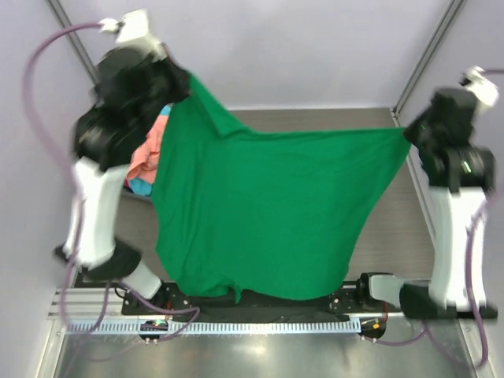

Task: Fold and stack the t-shirts
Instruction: Flatten the tshirt out

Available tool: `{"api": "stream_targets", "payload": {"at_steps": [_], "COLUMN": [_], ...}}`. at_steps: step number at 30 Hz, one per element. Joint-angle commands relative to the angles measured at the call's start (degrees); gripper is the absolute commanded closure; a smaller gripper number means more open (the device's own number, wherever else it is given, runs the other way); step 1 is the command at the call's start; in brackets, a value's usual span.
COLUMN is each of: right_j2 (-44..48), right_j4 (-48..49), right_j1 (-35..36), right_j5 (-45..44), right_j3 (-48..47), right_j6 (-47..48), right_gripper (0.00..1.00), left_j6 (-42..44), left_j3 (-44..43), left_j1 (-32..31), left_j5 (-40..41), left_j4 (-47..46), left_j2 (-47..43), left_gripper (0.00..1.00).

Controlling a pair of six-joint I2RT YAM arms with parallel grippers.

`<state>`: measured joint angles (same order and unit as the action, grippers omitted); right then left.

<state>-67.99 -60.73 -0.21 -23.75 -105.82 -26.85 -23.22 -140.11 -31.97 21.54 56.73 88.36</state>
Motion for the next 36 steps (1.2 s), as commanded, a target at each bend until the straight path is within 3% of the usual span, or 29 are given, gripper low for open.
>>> {"api": "stream_targets", "payload": {"at_steps": [1, 3, 5, 6, 7, 8, 9, 10, 12, 15, 16, 21, 25, 30, 36], "right_j2": [-9.5, -16.6, -22.2, -29.3, -33.2, -37.1, -44.7, -47.2, -49.2, -45.8, -42.4, -32.3, -29.1, -34.5, -41.2], "right_j4": [7.3, 12.1, 17.2, 18.1, 18.5, 17.1, 15.7, 14.5, 13.5, 15.9, 16.6, 22.4, 25.9, 27.4, 27.9], "right_j1": [0.2, -1.4, -2.5, -3.0, -3.3, -3.6, -4.1, -4.2, -4.0, -3.0, -2.1, -1.6, -1.5, -1.6, -1.6], "right_j5": [-4.4, -4.1, -2.5, -1.5, 0.2, 2.3, 5.3, 6.7, 8.1, 8.3, 6.5, 13.2, 18.5, 18.8, 18.6], "right_j3": [5.1, 7.4, 9.0, 8.2, 4.2, 0.9, -2.5, -5.3, -9.2, -5.3, -1.5, 14.1, 26.9, 29.5, 25.3], "right_j6": [1.4, 0.9, 1.4, 2.1, 2.7, 3.3, 3.4, 3.3, 2.8, 1.9, 2.0, -0.5, -1.4, -1.4, -2.4], "right_gripper": [0.99, 0.99, 0.99, 0.99, 0.93, 0.82, 0.64, 0.55, 0.34, 0.24, 0.21, 0.19, 0.19, 0.19, 0.19], "left_j6": [-2.9, -7.4, -9.8, -12.2, -13.4, -14.1, -14.7, -14.9, -14.8, -13.3, -12.9, -10.4, -9.8, -12.5, -13.7], "left_j3": [-3.7, -3.6, -4.5, -7.6, -9.5, -11.6, -13.8, -13.6, -8.6, 1.3, 3.3, 17.4, 27.9, 42.2, 40.9], "left_j1": [8.5, 13.5, 16.8, 17.8, 19.5, 20.1, 20.4, 20.5, 20.5, 20.2, 20.0, 16.3, 9.3, 5.7, 5.8], "left_j5": [-12.2, -16.0, -20.8, -22.1, -24.8, -28.5, -29.4, -29.3, -28.5, -24.9, -23.4, -17.2, -11.2, -12.4, -14.6], "left_j4": [1.6, -0.5, -1.8, -1.2, -0.9, -0.4, 0.1, 0.0, -2.0, -5.3, -5.3, -5.7, -6.4, -14.4, -17.6], "left_j2": [17.9, 24.5, 34.8, 38.3, 45.2, 47.8, 49.4, 50.5, 48.3, 40.2, 38.6, 29.4, 22.9, 22.9, 32.8], "left_gripper": [0.98, 0.99, 0.95, 0.91, 0.79, 0.74, 0.68, 0.58, 0.52, 0.35, 0.33, 0.36, 0.38, 0.38, 0.43]}}
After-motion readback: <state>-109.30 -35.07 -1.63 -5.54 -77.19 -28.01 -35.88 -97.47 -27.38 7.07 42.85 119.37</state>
